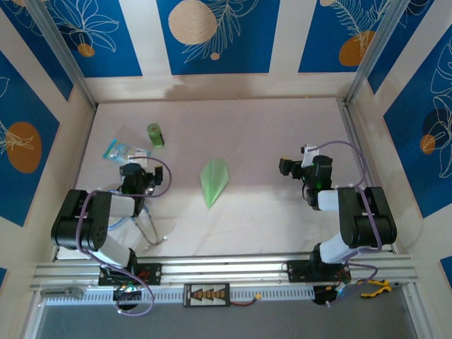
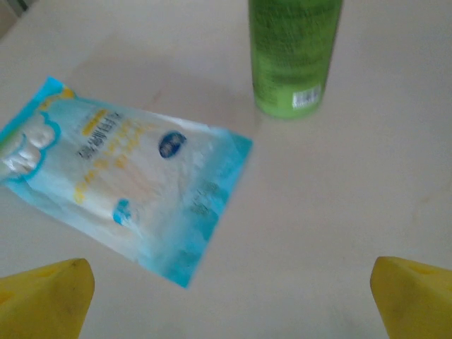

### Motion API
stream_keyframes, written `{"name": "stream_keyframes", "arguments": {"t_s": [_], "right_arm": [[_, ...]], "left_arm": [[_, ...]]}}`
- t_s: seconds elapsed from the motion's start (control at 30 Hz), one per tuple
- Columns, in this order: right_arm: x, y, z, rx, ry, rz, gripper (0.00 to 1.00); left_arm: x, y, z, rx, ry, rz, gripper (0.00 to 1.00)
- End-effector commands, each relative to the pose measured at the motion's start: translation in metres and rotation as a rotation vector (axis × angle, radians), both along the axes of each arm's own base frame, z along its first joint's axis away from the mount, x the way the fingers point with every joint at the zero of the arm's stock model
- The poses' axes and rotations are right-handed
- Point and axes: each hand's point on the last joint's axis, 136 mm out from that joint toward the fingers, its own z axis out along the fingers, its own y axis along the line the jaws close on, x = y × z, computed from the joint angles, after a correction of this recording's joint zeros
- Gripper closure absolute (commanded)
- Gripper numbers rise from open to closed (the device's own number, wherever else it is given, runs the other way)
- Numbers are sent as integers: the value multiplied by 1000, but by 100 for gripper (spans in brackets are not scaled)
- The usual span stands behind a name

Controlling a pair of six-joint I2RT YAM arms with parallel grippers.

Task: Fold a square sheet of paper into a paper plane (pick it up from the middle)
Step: Reset both arms

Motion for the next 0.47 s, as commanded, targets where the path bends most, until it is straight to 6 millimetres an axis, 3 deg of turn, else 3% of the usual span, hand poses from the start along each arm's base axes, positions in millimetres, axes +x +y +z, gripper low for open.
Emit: {"name": "stream_keyframes", "arguments": {"t_s": [0.0,0.43], "right_arm": [[5,-1,10,-18,-47,-16,1],[5,-1,10,-9,-43,-9,1]], "left_arm": [[5,-3,30,-38,-166,-38,0],[11,-3,28,-10,-135,-17,0]]}}
